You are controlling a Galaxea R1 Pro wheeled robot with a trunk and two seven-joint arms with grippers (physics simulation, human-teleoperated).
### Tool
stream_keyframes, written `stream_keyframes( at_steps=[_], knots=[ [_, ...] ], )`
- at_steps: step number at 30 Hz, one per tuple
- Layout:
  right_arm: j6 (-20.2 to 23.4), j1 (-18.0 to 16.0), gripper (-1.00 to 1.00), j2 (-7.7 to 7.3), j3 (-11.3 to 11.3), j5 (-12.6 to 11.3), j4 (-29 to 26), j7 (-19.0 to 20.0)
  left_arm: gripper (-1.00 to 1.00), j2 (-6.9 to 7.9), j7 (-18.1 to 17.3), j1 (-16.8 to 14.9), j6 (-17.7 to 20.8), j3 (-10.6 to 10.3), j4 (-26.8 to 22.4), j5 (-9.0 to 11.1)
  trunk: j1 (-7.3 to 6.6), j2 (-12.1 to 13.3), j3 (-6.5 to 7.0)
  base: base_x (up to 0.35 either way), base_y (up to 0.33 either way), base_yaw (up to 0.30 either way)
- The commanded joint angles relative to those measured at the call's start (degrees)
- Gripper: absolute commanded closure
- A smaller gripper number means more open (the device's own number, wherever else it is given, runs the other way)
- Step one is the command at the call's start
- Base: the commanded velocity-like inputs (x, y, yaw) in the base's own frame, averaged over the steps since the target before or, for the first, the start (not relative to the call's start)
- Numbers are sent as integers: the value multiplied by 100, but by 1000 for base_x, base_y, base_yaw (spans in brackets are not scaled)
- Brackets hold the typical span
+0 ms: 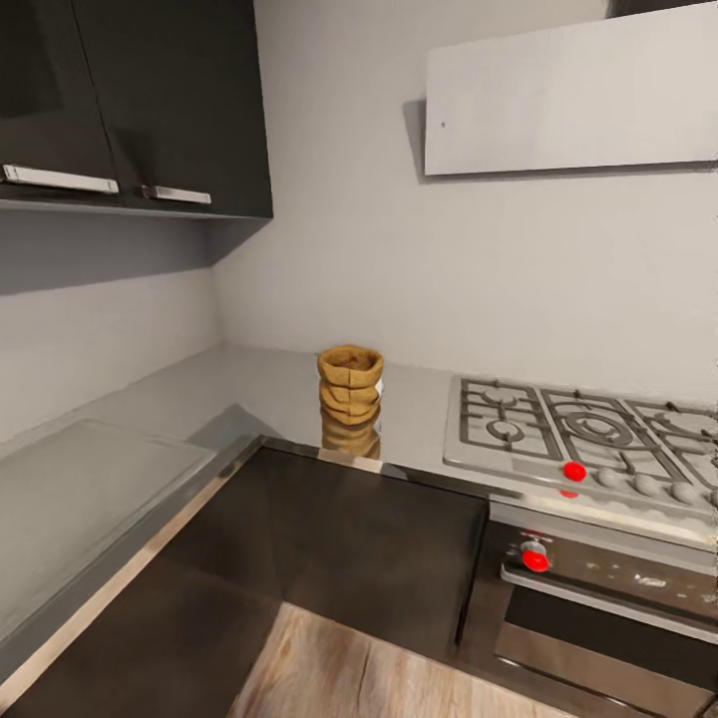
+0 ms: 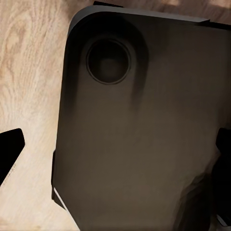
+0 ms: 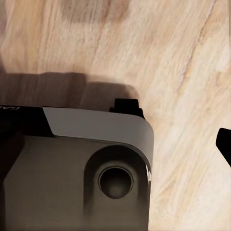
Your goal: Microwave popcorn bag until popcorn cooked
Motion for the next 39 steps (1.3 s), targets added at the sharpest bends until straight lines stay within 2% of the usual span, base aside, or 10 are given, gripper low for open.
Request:
stream_keyframes(
  at_steps=[1, 18, 33, 39],
  knots=[
    [-27, -7, -100, -4, -48, 40, 18, 7, -100, -1, 4, 2, -9, -1, -6, 43, 1, -2, -5, 53, 12, -57],
    [-18, -7, -100, -13, -46, 48, 17, 7, -100, -1, 25, 2, -9, 22, -6, 58, 1, -2, -5, 2, 0, -7],
    [22, -7, -100, -5, -48, 29, 18, 5, -100, -4, 26, 2, -9, 22, -6, 59, 1, -2, -5, 0, 0, -217],
    [3, -7, -100, -23, -43, 39, 11, 5, -100, -1, 10, 2, -9, -21, -6, 31, 1, -2, -5, 97, 55, -52]
  ],
)
